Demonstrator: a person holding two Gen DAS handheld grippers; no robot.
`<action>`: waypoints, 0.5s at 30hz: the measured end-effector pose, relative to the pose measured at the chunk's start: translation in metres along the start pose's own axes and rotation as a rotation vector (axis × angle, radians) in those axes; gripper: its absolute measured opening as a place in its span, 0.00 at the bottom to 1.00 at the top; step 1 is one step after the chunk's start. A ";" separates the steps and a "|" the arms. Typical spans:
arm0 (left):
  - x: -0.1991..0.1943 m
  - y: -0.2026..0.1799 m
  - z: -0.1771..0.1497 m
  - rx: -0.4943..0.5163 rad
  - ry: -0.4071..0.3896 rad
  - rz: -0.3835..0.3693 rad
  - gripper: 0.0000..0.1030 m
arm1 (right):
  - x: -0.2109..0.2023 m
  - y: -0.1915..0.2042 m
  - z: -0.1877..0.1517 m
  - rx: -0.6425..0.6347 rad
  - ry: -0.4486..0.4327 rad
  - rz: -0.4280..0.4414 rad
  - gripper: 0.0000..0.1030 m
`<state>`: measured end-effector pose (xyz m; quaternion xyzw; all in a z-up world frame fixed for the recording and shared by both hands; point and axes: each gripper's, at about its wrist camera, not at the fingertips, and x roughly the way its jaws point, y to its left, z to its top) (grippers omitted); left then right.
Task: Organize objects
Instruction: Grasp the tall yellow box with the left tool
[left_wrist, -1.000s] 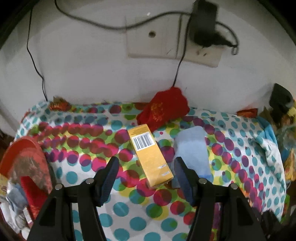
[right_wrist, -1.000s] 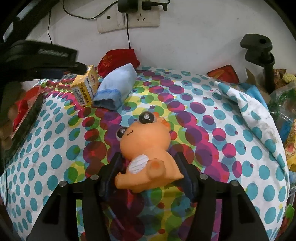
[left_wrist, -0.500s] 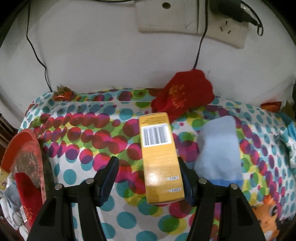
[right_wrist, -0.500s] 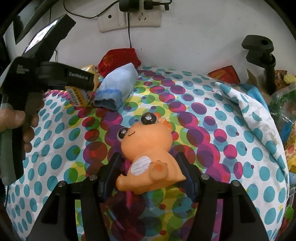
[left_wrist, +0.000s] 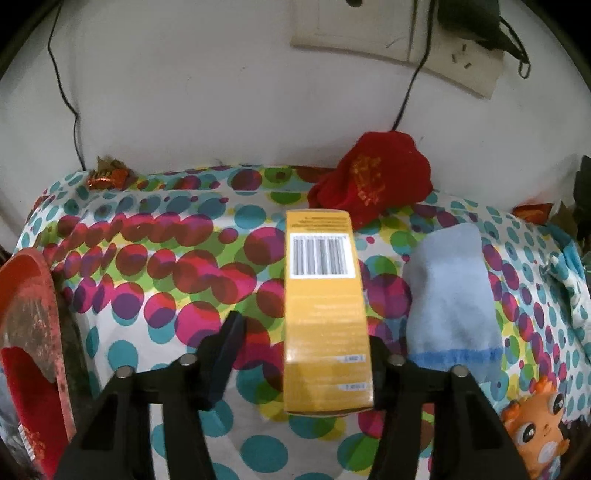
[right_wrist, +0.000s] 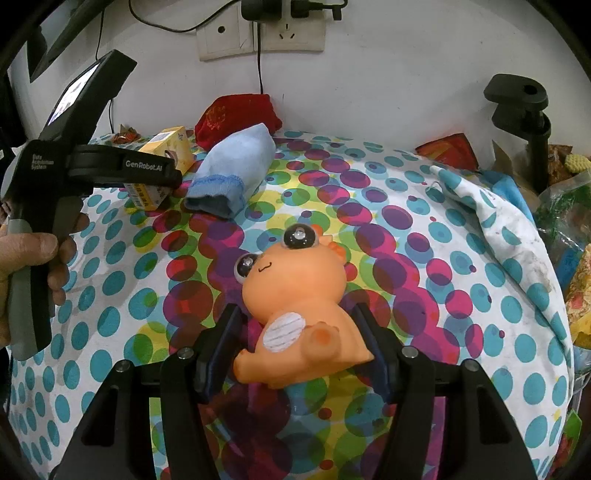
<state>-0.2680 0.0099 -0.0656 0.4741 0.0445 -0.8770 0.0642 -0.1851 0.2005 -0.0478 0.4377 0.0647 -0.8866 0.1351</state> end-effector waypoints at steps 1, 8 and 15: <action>-0.001 0.000 0.000 0.006 -0.004 -0.004 0.42 | 0.000 0.000 0.000 0.001 0.000 0.001 0.59; -0.005 0.000 -0.007 0.028 -0.003 -0.023 0.32 | 0.001 0.000 0.000 -0.001 0.000 -0.001 0.59; -0.016 0.002 -0.025 0.095 -0.049 -0.022 0.32 | 0.001 0.001 0.000 0.000 0.000 0.000 0.59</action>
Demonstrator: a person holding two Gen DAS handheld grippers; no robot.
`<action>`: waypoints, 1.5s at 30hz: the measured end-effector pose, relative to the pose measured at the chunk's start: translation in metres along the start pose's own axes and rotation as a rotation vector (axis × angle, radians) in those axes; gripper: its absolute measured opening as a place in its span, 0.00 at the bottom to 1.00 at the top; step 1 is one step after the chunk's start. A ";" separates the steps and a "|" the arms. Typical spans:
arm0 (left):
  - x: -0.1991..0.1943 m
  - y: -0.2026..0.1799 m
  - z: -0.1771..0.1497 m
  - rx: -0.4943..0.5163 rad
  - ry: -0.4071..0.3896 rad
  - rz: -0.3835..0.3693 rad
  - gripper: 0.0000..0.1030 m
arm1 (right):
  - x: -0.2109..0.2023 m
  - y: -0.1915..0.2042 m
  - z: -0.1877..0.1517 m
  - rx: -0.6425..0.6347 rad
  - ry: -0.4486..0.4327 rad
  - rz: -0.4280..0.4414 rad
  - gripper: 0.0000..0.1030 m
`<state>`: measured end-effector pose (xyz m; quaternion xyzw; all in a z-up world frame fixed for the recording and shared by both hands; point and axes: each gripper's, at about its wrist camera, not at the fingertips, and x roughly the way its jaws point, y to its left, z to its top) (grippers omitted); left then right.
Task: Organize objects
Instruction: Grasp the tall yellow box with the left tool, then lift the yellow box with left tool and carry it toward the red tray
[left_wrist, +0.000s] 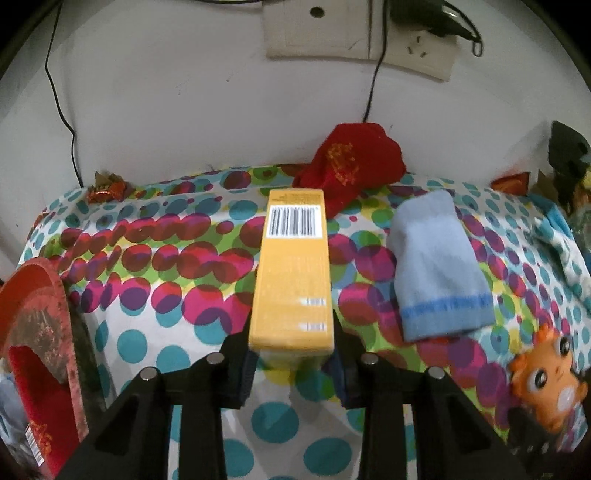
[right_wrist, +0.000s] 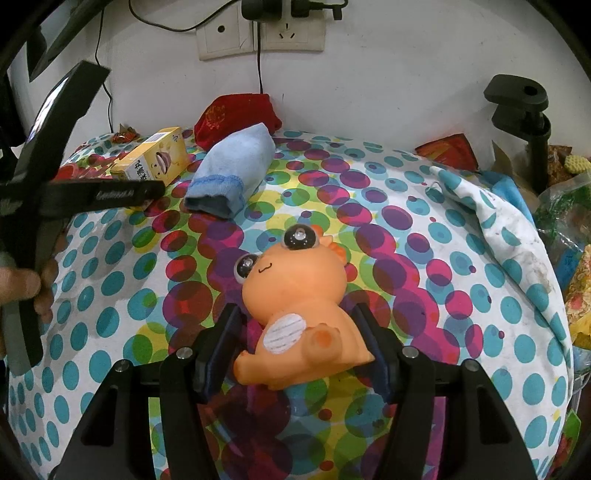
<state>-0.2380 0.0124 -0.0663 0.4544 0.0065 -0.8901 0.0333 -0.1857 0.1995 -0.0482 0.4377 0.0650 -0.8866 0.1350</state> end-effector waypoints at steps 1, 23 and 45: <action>-0.001 0.001 -0.001 0.000 -0.001 -0.006 0.32 | 0.000 0.000 0.000 0.000 0.000 0.000 0.59; 0.011 0.006 0.010 0.015 -0.051 -0.019 0.50 | -0.001 0.000 -0.002 -0.001 0.000 0.002 0.62; 0.016 0.013 0.014 0.014 -0.037 -0.050 0.43 | 0.000 0.003 -0.004 -0.012 0.006 0.011 0.70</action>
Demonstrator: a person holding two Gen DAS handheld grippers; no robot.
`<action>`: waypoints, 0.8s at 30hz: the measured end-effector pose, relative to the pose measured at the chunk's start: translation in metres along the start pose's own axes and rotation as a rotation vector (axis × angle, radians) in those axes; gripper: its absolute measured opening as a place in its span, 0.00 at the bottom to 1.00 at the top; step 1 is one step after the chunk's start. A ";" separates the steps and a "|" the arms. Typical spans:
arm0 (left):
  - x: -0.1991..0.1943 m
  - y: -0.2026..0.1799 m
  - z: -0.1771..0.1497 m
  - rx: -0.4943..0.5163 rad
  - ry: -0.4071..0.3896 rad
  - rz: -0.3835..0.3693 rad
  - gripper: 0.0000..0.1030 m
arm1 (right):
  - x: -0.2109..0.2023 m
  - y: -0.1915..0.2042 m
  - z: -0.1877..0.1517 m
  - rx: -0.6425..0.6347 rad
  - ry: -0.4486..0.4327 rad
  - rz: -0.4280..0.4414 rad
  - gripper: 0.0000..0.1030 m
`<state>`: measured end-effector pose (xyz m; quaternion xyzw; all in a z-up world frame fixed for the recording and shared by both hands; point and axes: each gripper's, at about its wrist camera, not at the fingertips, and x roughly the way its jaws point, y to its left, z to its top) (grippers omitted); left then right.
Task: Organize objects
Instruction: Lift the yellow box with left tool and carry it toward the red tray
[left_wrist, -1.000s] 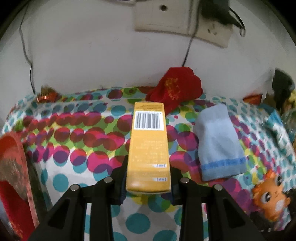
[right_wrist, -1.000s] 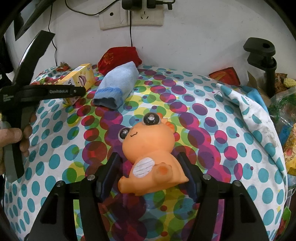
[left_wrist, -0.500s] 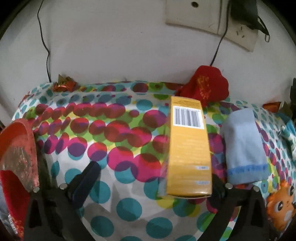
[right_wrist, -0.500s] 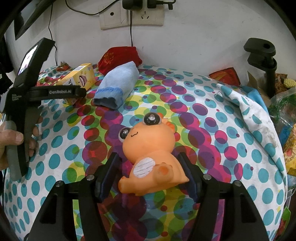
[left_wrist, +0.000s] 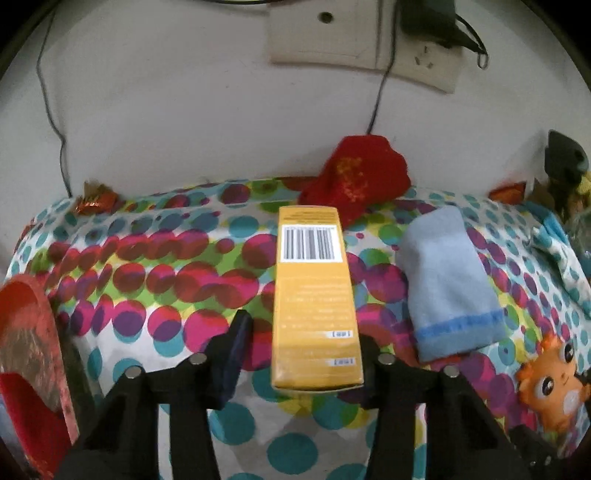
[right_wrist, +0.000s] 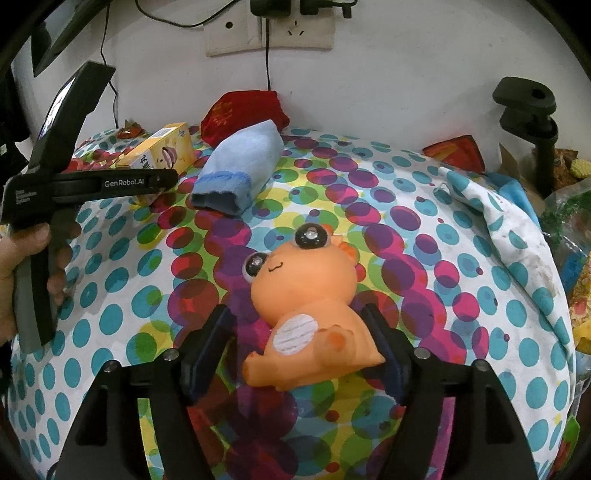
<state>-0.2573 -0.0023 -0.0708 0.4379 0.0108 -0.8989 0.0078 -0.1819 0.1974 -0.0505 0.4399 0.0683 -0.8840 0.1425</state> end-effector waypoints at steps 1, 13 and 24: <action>0.001 0.001 0.000 -0.006 0.002 -0.013 0.41 | 0.000 0.000 0.000 -0.001 0.000 0.000 0.70; -0.008 0.004 -0.007 0.012 -0.008 -0.054 0.29 | 0.001 0.001 0.000 -0.001 0.001 -0.001 0.70; -0.021 -0.010 -0.027 0.031 -0.005 -0.033 0.29 | 0.000 0.002 0.001 0.000 0.000 -0.002 0.68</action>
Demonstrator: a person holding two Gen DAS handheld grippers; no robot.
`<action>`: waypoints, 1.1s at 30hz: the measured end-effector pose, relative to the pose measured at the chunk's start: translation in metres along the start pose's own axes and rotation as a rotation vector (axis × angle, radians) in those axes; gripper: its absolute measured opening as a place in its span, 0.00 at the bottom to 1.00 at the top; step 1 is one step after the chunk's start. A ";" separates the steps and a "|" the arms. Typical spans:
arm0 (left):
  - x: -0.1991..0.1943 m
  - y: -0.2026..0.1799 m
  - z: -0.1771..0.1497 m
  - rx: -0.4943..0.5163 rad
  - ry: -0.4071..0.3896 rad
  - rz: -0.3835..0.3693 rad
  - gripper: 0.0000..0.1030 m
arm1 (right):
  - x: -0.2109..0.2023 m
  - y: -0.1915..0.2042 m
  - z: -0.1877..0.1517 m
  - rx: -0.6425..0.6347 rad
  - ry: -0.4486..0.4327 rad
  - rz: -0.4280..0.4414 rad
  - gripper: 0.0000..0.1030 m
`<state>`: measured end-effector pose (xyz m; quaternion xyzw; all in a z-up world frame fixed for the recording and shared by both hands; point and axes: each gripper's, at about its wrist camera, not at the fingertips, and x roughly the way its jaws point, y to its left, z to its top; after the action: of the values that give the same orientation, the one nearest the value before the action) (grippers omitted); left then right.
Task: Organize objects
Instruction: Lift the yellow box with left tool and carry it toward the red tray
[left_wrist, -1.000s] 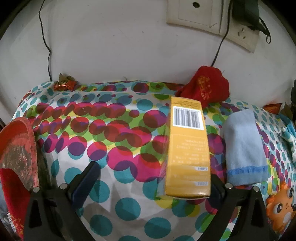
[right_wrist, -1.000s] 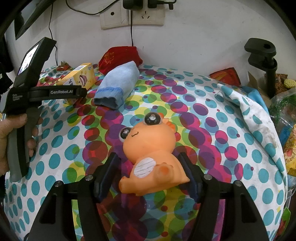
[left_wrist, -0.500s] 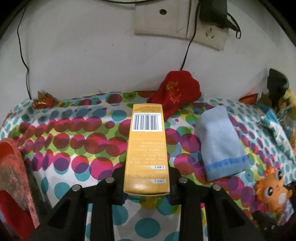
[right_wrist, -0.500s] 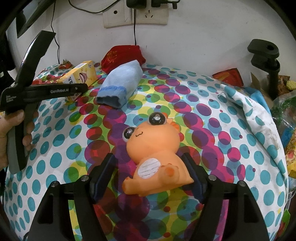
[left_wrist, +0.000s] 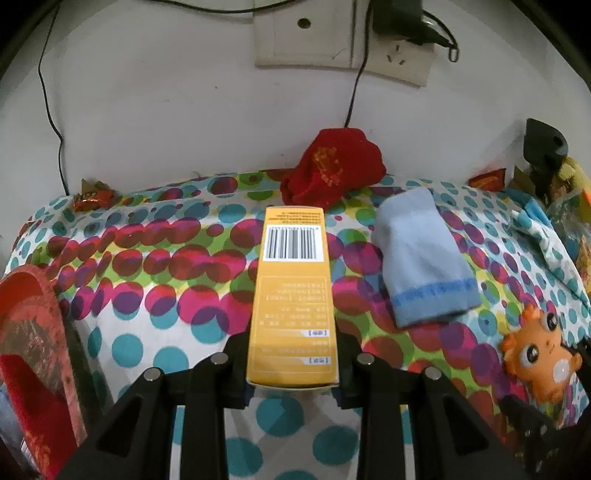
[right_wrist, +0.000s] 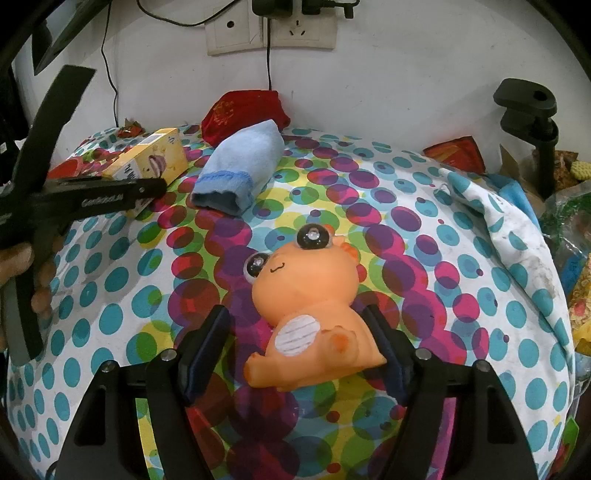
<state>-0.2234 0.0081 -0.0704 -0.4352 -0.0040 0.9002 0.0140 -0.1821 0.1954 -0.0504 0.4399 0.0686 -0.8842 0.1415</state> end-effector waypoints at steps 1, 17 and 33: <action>-0.002 -0.001 -0.001 0.002 -0.001 0.003 0.29 | 0.000 0.000 0.000 0.001 -0.001 -0.004 0.66; -0.031 -0.009 -0.023 0.035 -0.015 -0.016 0.29 | -0.003 -0.005 0.001 0.018 -0.011 -0.022 0.51; -0.081 -0.019 -0.060 0.083 -0.042 0.003 0.29 | -0.003 -0.003 0.001 0.018 -0.011 -0.023 0.51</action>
<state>-0.1261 0.0246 -0.0440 -0.4153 0.0338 0.9085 0.0306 -0.1823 0.1990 -0.0478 0.4356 0.0649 -0.8887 0.1277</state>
